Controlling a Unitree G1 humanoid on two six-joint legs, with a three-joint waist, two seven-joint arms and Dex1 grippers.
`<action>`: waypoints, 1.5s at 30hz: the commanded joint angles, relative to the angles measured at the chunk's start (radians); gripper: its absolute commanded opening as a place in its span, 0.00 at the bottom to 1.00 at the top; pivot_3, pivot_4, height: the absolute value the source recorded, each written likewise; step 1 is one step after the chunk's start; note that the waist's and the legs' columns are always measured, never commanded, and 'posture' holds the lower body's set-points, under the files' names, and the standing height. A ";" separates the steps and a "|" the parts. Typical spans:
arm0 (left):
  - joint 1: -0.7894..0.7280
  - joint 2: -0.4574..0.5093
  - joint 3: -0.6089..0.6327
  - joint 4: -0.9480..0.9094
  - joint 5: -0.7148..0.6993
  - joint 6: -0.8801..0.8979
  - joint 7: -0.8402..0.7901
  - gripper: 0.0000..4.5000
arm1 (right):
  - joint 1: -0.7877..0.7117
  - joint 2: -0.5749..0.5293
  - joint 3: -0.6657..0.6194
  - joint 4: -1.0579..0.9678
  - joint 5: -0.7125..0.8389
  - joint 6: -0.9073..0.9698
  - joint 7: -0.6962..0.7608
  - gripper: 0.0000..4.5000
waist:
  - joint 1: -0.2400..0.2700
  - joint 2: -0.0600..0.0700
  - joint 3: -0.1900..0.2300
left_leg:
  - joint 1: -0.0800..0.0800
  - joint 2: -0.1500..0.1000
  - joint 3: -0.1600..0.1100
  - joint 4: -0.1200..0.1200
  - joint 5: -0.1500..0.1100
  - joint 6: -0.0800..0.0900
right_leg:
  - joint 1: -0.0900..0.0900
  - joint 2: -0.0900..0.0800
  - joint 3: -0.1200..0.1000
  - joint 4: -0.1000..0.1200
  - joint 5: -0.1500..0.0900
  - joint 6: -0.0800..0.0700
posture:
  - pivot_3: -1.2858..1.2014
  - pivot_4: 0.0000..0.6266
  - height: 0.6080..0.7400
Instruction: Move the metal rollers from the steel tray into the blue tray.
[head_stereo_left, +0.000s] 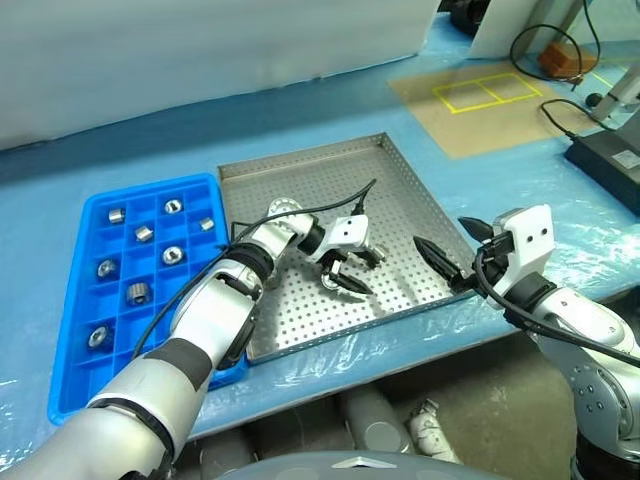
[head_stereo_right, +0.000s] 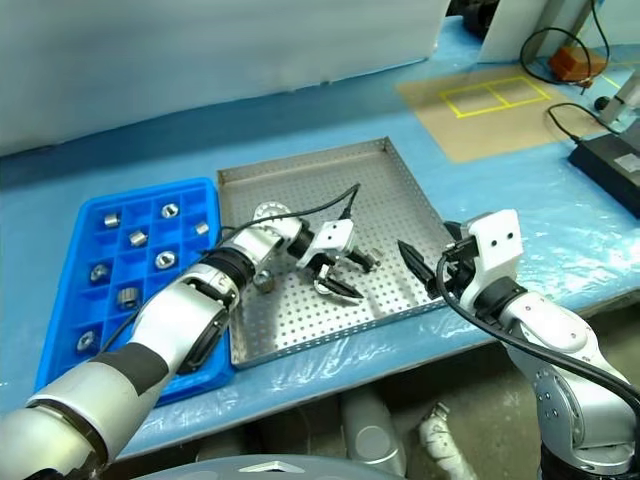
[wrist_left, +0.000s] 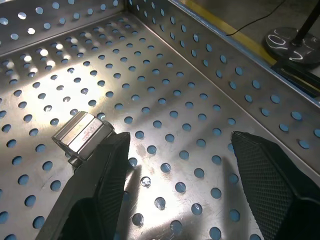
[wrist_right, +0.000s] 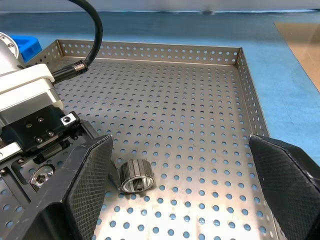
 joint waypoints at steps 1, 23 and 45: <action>-0.002 0.038 0.007 -0.027 0.004 -0.035 0.005 0.75 | -0.006 -0.016 -0.002 -0.035 0.026 -0.005 -0.009 0.99 | -0.007 0.000 0.000 | 0.000 0.000 0.000 0.000 0.000 0.000 | 0.000 0.000 0.000 0.000 0.000 0.000 | 0.18 0.24 1.00; 0.144 0.107 -0.044 -0.181 0.028 -0.058 0.045 0.75 | -0.008 -0.020 0.083 -0.008 0.013 -0.015 -0.021 0.99 | -0.007 0.000 0.000 | 0.002 0.000 0.000 0.001 -0.001 0.001 | 0.004 -0.001 -0.001 -0.001 0.000 0.000 | 0.19 0.24 1.00; 0.171 0.128 -0.043 -0.193 0.025 -0.064 0.119 0.36 | -0.035 -0.027 0.118 0.031 0.006 -0.034 -0.026 0.99 | -0.015 0.002 -0.001 | 0.004 -0.012 -0.001 0.003 -0.004 0.006 | 0.009 -0.013 -0.001 -0.004 -0.001 0.001 | 0.21 0.24 1.00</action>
